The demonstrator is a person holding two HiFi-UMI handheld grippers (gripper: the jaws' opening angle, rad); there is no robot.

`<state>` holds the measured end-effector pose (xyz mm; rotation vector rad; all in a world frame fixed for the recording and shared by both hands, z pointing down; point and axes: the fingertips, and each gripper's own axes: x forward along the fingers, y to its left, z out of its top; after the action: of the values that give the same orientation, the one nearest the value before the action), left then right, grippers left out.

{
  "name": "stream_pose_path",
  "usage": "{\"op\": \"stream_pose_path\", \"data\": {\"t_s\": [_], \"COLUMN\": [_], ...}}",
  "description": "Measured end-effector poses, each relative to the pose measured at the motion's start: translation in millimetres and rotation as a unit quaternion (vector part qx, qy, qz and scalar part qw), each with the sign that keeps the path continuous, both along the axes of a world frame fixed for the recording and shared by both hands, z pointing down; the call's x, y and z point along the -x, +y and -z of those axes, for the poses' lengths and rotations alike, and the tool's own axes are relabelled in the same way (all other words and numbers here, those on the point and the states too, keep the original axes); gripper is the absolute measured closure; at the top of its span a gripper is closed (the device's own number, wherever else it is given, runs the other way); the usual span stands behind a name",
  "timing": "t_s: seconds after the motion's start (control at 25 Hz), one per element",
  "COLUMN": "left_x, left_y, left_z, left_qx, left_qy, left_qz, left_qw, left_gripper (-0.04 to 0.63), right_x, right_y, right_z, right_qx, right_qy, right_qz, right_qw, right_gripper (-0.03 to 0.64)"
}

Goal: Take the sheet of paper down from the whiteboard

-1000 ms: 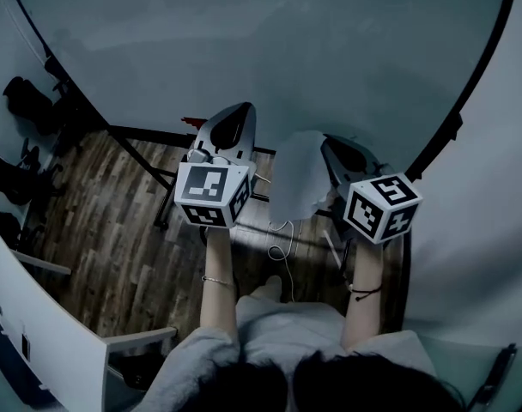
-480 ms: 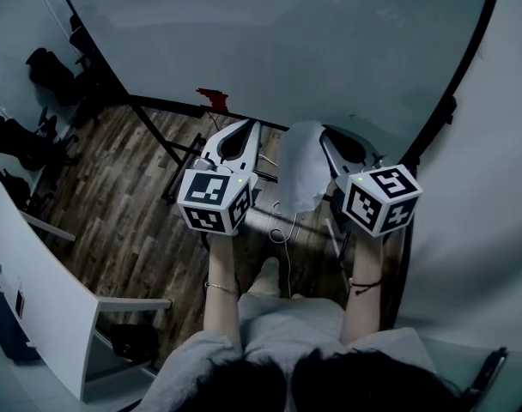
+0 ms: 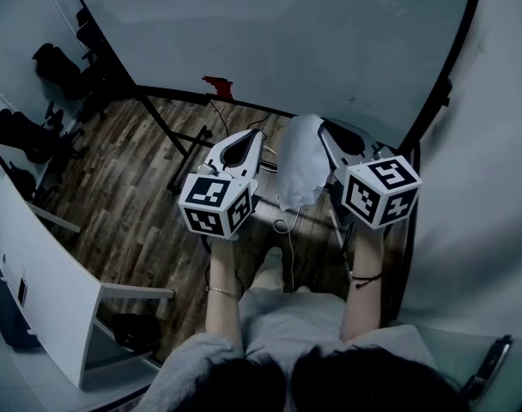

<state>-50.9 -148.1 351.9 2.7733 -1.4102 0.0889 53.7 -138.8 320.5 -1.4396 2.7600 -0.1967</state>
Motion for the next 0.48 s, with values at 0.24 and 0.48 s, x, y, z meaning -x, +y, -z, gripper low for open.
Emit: {"op": "stream_pose_path", "data": {"t_s": [0.24,0.48], "left_x": [4.6,8.4], "left_y": [9.8,11.0], "left_z": [-1.3,3.3], "left_qx": [0.006,0.001], "left_qy": [-0.005,0.004], "left_qz": [0.004,0.005], "left_qw": [1.0,1.0], "left_gripper": [0.591,0.591], "right_x": [6.7,11.7], "right_y": [6.9,8.0], "right_z": [6.2,12.8], "right_qx": [-0.005,-0.016], "right_qy": [0.004,0.01], "right_qz": [0.007,0.012], "right_qw": [1.0,1.0], "right_gripper": [0.615,0.615]}}
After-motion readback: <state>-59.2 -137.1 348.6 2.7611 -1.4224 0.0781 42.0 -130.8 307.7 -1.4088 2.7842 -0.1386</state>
